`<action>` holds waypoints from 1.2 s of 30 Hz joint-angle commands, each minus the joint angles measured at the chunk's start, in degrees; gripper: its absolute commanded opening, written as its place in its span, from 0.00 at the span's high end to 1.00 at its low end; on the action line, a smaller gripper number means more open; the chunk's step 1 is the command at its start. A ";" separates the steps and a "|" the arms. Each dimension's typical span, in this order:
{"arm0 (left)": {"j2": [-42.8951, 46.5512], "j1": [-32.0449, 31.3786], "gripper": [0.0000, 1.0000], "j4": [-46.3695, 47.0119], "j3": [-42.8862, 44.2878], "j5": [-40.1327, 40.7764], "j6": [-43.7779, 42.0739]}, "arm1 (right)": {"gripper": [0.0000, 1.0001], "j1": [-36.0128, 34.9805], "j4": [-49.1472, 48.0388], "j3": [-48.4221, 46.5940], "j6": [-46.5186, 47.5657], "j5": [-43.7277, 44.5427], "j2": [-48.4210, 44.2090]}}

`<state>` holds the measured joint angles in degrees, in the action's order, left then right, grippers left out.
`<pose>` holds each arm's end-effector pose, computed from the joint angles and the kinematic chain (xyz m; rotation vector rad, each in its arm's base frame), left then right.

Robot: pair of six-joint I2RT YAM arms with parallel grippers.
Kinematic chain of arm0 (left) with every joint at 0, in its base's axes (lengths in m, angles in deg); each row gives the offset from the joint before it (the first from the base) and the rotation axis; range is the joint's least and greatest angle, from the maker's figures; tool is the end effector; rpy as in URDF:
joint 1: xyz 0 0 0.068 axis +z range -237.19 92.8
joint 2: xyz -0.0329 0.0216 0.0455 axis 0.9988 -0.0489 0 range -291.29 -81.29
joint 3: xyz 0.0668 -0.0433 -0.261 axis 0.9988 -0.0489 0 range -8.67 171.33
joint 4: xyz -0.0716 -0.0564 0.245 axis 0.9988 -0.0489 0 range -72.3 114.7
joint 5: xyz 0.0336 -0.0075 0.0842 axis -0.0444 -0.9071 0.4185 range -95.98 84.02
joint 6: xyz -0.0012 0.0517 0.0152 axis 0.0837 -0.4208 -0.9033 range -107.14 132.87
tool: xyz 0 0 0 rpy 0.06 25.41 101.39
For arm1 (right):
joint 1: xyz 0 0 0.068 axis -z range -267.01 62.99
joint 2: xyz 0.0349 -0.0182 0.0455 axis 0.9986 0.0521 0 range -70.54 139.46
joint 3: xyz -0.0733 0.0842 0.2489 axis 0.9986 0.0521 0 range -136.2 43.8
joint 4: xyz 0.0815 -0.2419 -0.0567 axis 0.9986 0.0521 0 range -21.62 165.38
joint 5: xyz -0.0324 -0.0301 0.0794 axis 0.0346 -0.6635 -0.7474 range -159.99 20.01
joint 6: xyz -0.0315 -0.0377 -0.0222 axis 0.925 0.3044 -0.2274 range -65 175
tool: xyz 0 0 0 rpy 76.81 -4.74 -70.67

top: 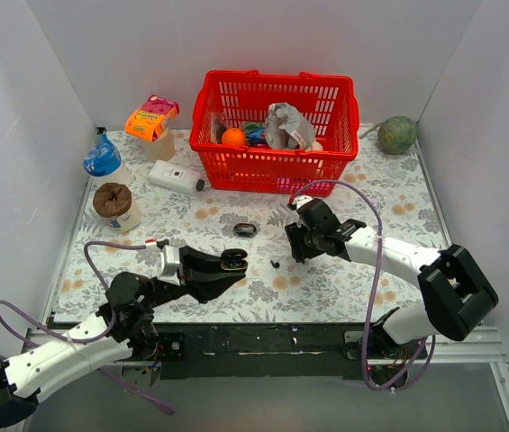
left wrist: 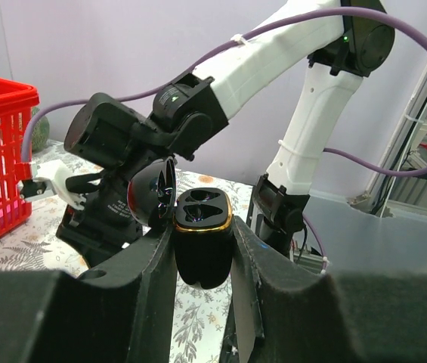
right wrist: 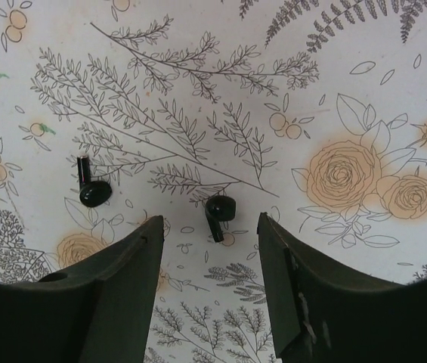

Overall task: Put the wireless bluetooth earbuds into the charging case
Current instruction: Pick up the earbud from the center of the board.

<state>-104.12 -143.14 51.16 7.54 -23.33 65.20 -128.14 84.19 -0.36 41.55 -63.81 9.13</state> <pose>0.0631 -0.1124 0.2840 0.3568 1.4243 -1.7840 0.2099 0.1781 0.1943 -0.5476 2.4192 0.2801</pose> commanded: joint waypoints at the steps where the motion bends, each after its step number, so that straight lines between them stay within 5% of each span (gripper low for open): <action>1: 1.91 0.04 1.00 -2.11 0.14 1.44 -0.39 | 0.40 0.43 -0.88 -4.79 -1.14 0.59 2.84; 36: 1.03 -0.04 1.00 -2.11 -0.83 1.26 0.75 | 0.50 0.43 0.18 -3.12 -1.40 -0.55 9.71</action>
<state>-102.68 -143.14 48.28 6.75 -22.04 65.64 -127.85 84.89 -4.03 40.32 -64.16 18.14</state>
